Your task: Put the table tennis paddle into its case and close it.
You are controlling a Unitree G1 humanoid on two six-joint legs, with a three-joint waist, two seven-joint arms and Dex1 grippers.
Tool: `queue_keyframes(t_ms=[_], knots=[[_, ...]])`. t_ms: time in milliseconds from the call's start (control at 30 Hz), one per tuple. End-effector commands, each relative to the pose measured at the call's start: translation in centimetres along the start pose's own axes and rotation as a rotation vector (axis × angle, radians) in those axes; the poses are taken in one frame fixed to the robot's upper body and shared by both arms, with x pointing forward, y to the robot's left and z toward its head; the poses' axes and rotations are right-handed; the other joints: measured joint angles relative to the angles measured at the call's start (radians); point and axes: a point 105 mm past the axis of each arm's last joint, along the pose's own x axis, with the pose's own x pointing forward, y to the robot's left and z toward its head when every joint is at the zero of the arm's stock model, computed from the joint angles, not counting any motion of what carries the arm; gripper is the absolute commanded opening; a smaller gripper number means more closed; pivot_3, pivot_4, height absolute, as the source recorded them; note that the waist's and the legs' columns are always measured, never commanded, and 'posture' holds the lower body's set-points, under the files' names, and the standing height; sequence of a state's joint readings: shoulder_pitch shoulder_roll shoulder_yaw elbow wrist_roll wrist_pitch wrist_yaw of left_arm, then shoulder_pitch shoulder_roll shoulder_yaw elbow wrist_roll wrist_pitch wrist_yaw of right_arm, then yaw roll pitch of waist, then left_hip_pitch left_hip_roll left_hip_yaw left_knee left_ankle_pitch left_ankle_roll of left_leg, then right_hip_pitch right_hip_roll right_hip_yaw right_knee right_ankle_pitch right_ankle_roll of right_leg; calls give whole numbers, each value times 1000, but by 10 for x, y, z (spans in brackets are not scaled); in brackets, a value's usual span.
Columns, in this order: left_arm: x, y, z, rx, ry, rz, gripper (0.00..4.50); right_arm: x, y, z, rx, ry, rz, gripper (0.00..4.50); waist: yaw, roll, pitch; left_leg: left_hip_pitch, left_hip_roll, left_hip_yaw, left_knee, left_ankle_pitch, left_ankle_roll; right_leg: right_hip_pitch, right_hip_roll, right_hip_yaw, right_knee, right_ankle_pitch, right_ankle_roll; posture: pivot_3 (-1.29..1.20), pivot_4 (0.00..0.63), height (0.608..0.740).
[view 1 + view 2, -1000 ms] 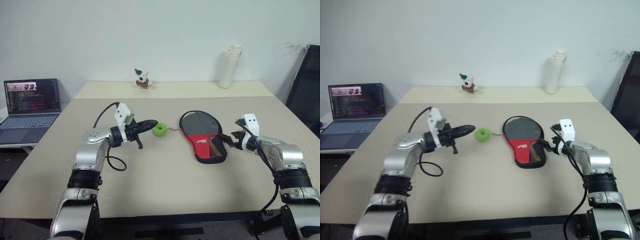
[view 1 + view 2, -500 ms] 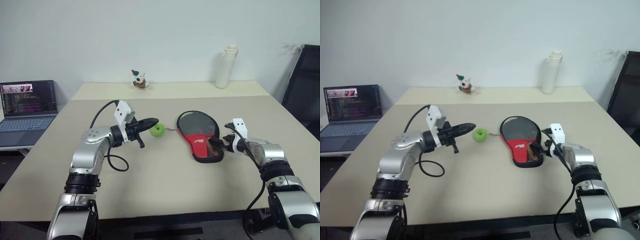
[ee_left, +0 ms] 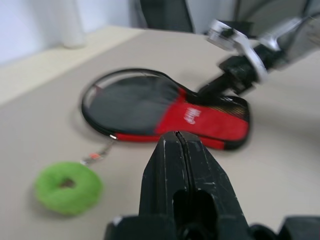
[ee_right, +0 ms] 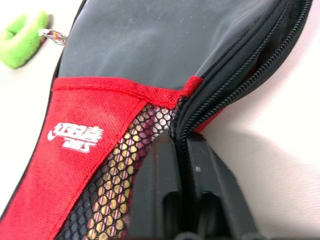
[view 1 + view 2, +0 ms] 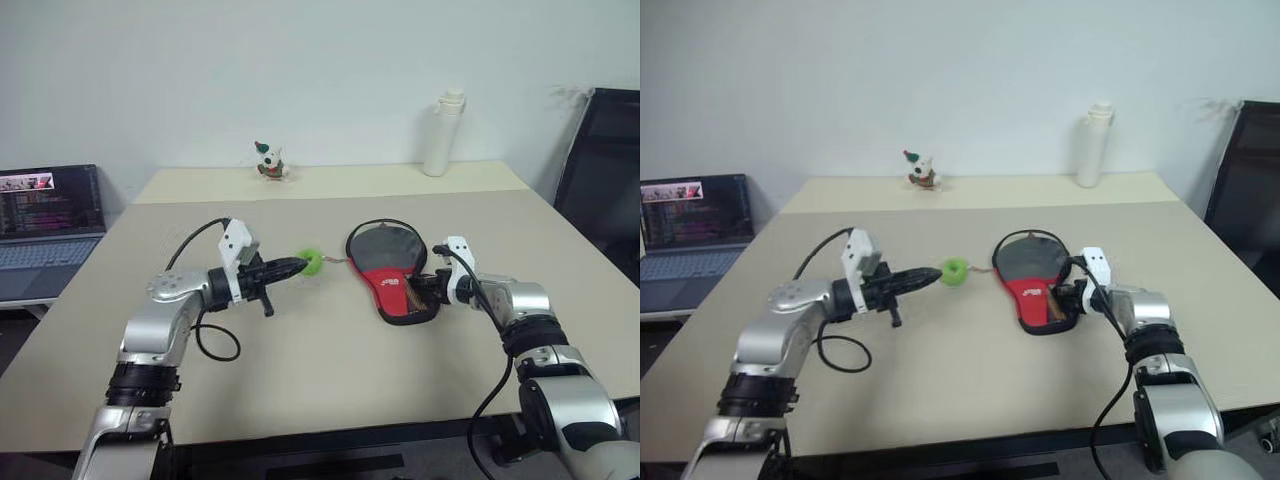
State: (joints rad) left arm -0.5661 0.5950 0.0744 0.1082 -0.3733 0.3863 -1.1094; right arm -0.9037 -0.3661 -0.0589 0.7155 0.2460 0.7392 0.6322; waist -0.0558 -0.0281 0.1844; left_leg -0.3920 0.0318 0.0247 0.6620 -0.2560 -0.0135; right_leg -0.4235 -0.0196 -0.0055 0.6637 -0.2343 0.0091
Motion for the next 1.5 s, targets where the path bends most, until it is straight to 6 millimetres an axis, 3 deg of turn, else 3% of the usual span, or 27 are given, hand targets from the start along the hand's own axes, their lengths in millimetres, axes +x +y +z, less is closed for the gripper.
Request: queue_keyframes(t_ms=[33,300,467,700,900,1300,1500], knots=[[-14,-22,3,-7,28,-121,0,5,37,0,44,2,141,18,-5,0,0,0,0,0,0,0,0,0,0,0,0,0,0,0,150,740],[-35,-53,-7,-82,111,-251,0,-2,100,-16,145,9,239,18,0,0,0,-2,11,-5,-1,0,0,-2,4,0,0,0,0,0,150,740],[-40,-68,-9,-102,132,-309,0,-17,120,-43,174,53,262,18,10,0,0,-5,10,-8,0,0,0,-2,4,-2,-1,-1,0,0,150,740],[-44,-72,-11,-114,150,-320,0,-44,120,-73,237,91,199,18,24,0,0,-5,10,-10,-1,0,0,-2,4,-4,-2,-4,4,0,150,740],[-42,-72,-12,-118,147,-318,0,-54,117,-82,324,86,117,18,26,0,0,-5,10,-11,-1,0,0,-2,4,-4,-2,-4,3,0,150,740],[-41,-71,-11,-111,149,-318,0,-47,138,-94,484,79,111,18,27,1,0,-6,9,-11,-1,0,0,-2,3,-5,-3,-5,3,0,150,740],[-42,-70,-11,-113,151,-308,0,-46,139,-94,532,66,97,18,27,1,0,-6,9,-12,-1,0,0,-1,3,-5,-3,-5,3,0,150,740]])
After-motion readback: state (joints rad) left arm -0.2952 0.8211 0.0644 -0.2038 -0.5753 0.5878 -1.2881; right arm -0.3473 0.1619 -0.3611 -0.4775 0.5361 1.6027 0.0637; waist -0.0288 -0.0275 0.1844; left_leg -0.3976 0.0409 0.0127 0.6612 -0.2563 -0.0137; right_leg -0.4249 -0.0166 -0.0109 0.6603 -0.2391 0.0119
